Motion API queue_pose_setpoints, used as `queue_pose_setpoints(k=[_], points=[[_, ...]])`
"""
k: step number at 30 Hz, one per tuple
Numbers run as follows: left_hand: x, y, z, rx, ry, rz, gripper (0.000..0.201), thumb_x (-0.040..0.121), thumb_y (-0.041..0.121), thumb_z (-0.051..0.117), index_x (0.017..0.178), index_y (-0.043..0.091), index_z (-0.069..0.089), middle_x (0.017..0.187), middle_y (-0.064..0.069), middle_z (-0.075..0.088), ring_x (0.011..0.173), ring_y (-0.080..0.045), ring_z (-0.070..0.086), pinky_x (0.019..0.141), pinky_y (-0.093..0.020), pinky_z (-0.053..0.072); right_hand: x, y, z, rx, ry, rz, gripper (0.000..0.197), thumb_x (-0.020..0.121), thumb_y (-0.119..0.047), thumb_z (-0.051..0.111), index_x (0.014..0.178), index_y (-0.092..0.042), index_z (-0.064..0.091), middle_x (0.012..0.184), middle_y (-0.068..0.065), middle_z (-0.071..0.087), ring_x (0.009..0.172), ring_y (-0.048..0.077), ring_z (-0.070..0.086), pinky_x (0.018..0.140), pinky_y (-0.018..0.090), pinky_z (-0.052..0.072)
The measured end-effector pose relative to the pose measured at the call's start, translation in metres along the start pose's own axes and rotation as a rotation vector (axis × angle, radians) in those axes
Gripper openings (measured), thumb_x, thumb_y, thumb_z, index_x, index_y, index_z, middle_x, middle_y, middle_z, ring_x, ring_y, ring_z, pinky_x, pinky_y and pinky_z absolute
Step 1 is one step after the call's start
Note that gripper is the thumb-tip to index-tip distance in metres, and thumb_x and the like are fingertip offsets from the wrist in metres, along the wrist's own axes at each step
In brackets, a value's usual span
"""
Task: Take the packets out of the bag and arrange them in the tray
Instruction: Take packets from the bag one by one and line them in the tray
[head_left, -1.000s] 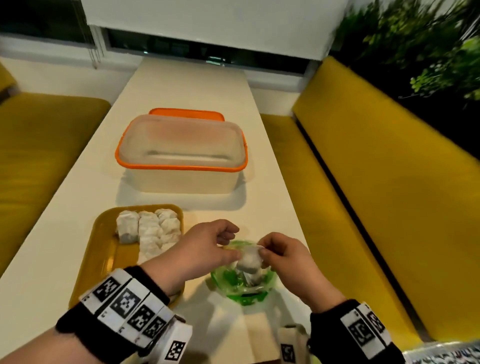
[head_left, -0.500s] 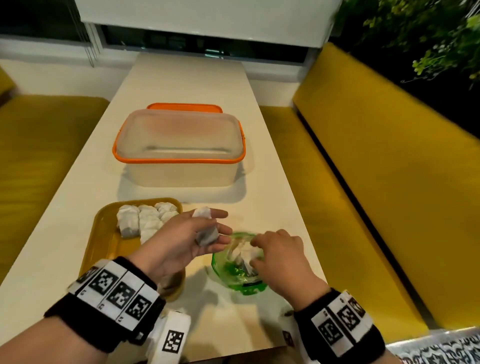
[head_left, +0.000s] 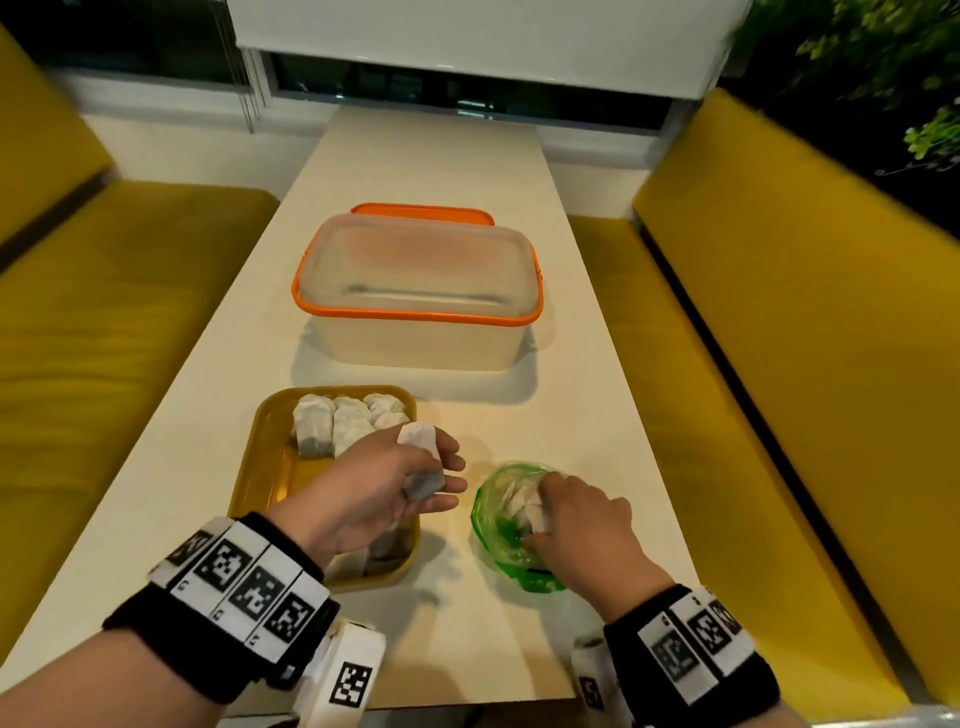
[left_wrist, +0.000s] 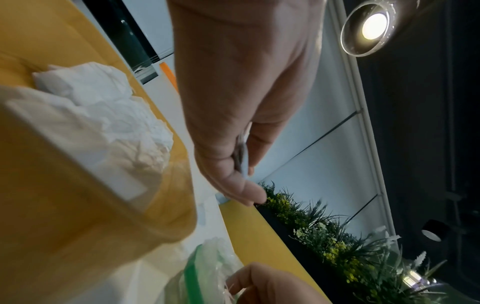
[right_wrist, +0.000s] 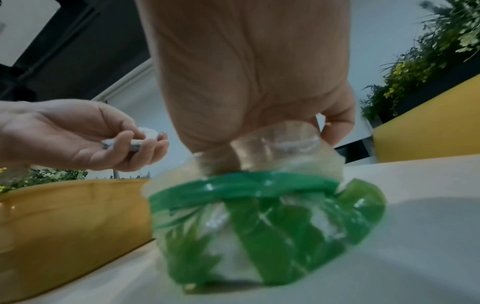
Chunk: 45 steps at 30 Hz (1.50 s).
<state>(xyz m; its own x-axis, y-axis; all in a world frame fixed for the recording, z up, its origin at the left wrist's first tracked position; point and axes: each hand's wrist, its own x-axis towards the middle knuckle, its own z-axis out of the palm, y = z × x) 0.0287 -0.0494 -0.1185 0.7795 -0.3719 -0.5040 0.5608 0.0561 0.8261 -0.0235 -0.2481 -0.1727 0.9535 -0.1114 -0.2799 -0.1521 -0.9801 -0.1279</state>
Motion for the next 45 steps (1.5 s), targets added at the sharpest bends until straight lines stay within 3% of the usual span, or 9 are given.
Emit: queue_pose_setpoints(k=[7,11,21,25,28,31,36,41,45], points=[[0.001,0.003,0.007,0.035,-0.011,0.004,0.019,0.091,0.001,0.053,0.109,0.005,0.059,0.094,-0.016,0.067,0.073,-0.022,0.067,0.054,-0.022,0.053,0.0,0.005,-0.017,0.294,-0.095,0.048,0.022,0.085,-0.02,0.051,0.106,-0.024,0.057,0.102,-0.001,0.063,0.099,0.024,0.058,0.084,0.032,0.043],[0.003,0.0,0.009,0.055,-0.019,-0.005,0.021,0.09,0.001,0.055,0.11,0.003,0.06,0.098,-0.017,0.069,0.074,-0.021,0.067,0.056,-0.022,0.053,-0.007,0.014,-0.021,0.548,-0.028,0.038,0.026,0.084,-0.004,0.047,0.098,-0.021,0.061,0.08,-0.007,0.06,0.069,0.007,0.054,0.052,0.008,0.039],[0.013,-0.002,0.018,0.092,-0.067,0.002,0.018,0.09,0.007,0.059,0.108,0.003,0.062,0.093,-0.013,0.07,0.077,-0.02,0.067,0.062,-0.024,0.054,-0.009,0.019,-0.034,0.912,0.174,0.077,0.014,0.083,-0.006,0.066,0.074,-0.017,0.068,0.075,0.001,0.071,0.069,0.012,0.061,0.065,0.023,0.047],[0.016,-0.001,0.021,0.089,-0.095,-0.009,0.028,0.088,0.022,0.063,0.108,0.003,0.063,0.095,-0.011,0.07,0.078,-0.019,0.068,0.061,-0.024,0.054,-0.013,0.014,-0.046,1.195,0.092,0.023,0.013,0.086,0.004,0.06,0.078,-0.004,0.067,0.07,0.007,0.067,0.065,0.011,0.06,0.062,0.019,0.049],[0.014,0.001,0.017,0.025,-0.351,-0.097,0.048,0.074,0.038,0.07,0.11,0.008,0.064,0.101,-0.01,0.069,0.089,-0.02,0.066,0.069,-0.025,0.056,-0.019,0.003,-0.064,1.34,-0.037,-0.106,0.01,0.083,0.009,0.061,0.081,0.0,0.065,0.069,0.005,0.064,0.065,0.011,0.059,0.061,0.018,0.048],[0.011,-0.001,0.018,0.026,-0.576,-0.153,0.045,0.07,0.02,0.082,0.11,0.011,0.063,0.101,-0.008,0.069,0.092,-0.02,0.067,0.071,-0.025,0.055,-0.02,-0.022,-0.072,1.229,-0.055,-0.179,0.003,0.083,0.005,0.063,0.084,0.004,0.066,0.07,0.012,0.062,0.062,0.019,0.054,0.059,0.024,0.047],[0.012,-0.001,0.013,-0.005,-0.283,-0.07,0.025,0.091,-0.007,0.048,0.109,0.003,0.061,0.08,-0.011,0.068,0.072,-0.02,0.067,0.055,-0.022,0.053,-0.008,-0.021,-0.056,0.752,0.217,-0.092,0.007,0.081,-0.017,0.069,0.086,-0.019,0.065,0.08,-0.005,0.063,0.059,0.001,0.049,0.056,0.012,0.038],[0.012,0.004,-0.005,-0.087,-0.189,-0.042,0.028,0.093,-0.006,0.042,0.111,0.004,0.061,0.074,-0.009,0.065,0.072,-0.021,0.066,0.05,-0.022,0.051,-0.007,-0.008,-0.023,0.153,-0.105,-0.023,0.036,0.075,-0.038,0.066,0.11,-0.029,0.061,0.107,-0.007,0.064,0.099,0.017,0.06,0.082,0.028,0.044],[0.009,0.002,-0.003,-0.071,-0.183,-0.043,0.026,0.093,-0.003,0.047,0.114,0.004,0.061,0.077,-0.01,0.065,0.074,-0.02,0.065,0.052,-0.022,0.051,-0.008,-0.016,-0.009,0.002,0.008,-0.066,0.014,0.079,-0.035,0.059,0.092,-0.03,0.056,0.104,-0.008,0.061,0.101,0.021,0.058,0.074,0.031,0.033]])
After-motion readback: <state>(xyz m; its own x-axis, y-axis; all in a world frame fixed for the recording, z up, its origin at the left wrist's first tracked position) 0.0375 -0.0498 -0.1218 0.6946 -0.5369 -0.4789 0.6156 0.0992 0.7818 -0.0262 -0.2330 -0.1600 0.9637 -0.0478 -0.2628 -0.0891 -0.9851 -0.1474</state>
